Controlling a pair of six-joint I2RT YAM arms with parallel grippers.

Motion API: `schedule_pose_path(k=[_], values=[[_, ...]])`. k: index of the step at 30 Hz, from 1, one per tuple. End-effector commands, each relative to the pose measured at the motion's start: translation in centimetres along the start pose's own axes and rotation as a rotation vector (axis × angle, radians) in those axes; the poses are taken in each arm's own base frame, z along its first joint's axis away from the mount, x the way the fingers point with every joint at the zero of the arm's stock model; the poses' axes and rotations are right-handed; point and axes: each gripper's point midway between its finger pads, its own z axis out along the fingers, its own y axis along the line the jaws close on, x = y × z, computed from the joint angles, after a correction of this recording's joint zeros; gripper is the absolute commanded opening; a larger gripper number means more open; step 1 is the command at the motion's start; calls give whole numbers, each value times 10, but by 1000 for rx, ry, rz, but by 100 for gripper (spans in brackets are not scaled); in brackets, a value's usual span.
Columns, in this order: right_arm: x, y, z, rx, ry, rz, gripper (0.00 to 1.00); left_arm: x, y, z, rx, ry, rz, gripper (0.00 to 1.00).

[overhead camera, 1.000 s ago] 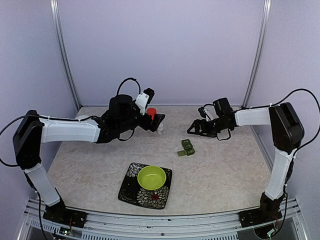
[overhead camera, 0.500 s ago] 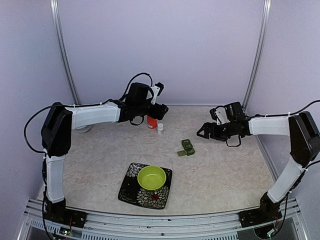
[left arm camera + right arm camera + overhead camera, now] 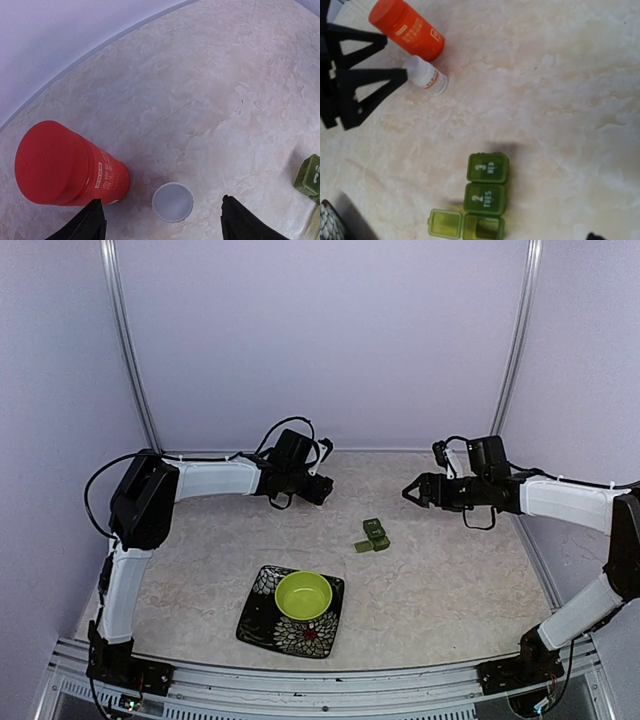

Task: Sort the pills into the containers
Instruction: Pick up the pill bottle from the center of the board.

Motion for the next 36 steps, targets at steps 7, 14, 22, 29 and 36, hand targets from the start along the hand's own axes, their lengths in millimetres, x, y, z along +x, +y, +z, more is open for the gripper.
schedule_pose_path(k=[7, 14, 22, 29, 36], values=[[7, 7, -8, -8, 1, 0, 89, -4, 11, 22, -10, -4, -6, 71], [14, 4, -3, -4, 17, 10, 88, 4, 9, 26, 26, 23, -18, 61], [15, 2, 2, -6, 27, 15, 87, 14, 2, 29, 66, 44, -17, 59], [19, -1, 8, -5, 44, 22, 85, 20, -2, 31, 87, 62, -16, 54], [18, 0, 8, -11, 45, 20, 83, 22, -3, 33, 95, 66, -17, 41]])
